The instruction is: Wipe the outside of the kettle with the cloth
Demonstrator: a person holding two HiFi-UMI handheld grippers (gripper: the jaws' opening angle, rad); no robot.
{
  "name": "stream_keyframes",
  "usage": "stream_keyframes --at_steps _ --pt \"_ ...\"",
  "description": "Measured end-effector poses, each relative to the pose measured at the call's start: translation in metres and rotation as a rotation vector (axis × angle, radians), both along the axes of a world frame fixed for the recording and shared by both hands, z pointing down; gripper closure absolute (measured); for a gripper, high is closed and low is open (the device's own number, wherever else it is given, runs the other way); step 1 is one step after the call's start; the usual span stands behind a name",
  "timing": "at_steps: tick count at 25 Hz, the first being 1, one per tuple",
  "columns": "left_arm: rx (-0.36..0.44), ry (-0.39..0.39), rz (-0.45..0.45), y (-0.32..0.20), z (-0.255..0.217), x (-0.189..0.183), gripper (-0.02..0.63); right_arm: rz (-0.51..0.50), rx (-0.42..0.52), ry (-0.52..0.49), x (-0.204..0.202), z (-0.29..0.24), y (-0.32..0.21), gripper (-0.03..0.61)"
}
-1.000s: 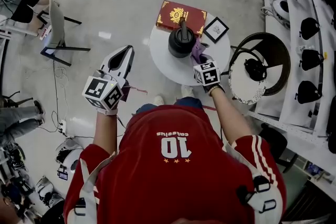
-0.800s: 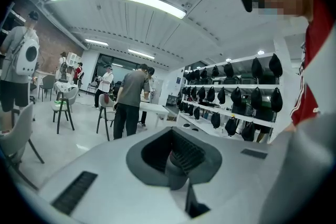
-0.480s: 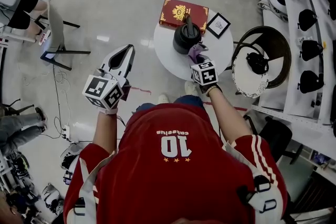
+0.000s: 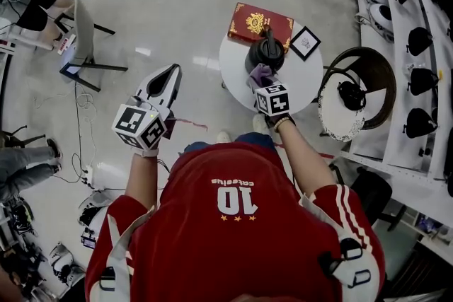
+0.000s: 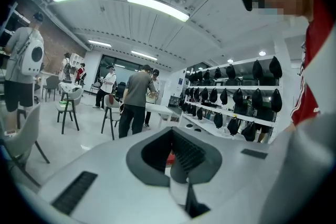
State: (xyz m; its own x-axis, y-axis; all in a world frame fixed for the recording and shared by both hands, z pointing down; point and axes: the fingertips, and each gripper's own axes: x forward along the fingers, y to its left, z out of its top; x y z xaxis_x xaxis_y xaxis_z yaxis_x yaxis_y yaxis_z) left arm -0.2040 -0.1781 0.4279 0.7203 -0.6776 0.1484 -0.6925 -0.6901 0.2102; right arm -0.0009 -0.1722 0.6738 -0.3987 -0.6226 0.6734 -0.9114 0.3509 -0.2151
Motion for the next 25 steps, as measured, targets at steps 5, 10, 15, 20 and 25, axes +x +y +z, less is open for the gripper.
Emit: stream_keyframes --at_steps 5,10,15,20,25 --pt "0.004 0.004 -0.016 -0.002 -0.001 -0.01 0.606 -0.026 0.015 -0.016 -0.02 -0.009 -0.014 0.519" --pt "0.007 0.008 -0.043 -0.003 -0.003 -0.021 0.606 -0.059 0.038 -0.028 -0.036 -0.021 -0.023 0.52" --pt "0.011 0.007 -0.054 -0.001 -0.004 -0.022 0.606 -0.088 0.07 -0.04 -0.044 -0.037 -0.027 0.52" --pt "0.018 0.013 -0.049 0.001 -0.007 -0.014 0.606 -0.113 0.114 -0.049 -0.047 -0.058 -0.025 0.52" --pt "0.022 0.02 -0.037 0.003 -0.009 -0.002 0.606 -0.136 0.164 -0.054 -0.046 -0.083 -0.022 0.52"
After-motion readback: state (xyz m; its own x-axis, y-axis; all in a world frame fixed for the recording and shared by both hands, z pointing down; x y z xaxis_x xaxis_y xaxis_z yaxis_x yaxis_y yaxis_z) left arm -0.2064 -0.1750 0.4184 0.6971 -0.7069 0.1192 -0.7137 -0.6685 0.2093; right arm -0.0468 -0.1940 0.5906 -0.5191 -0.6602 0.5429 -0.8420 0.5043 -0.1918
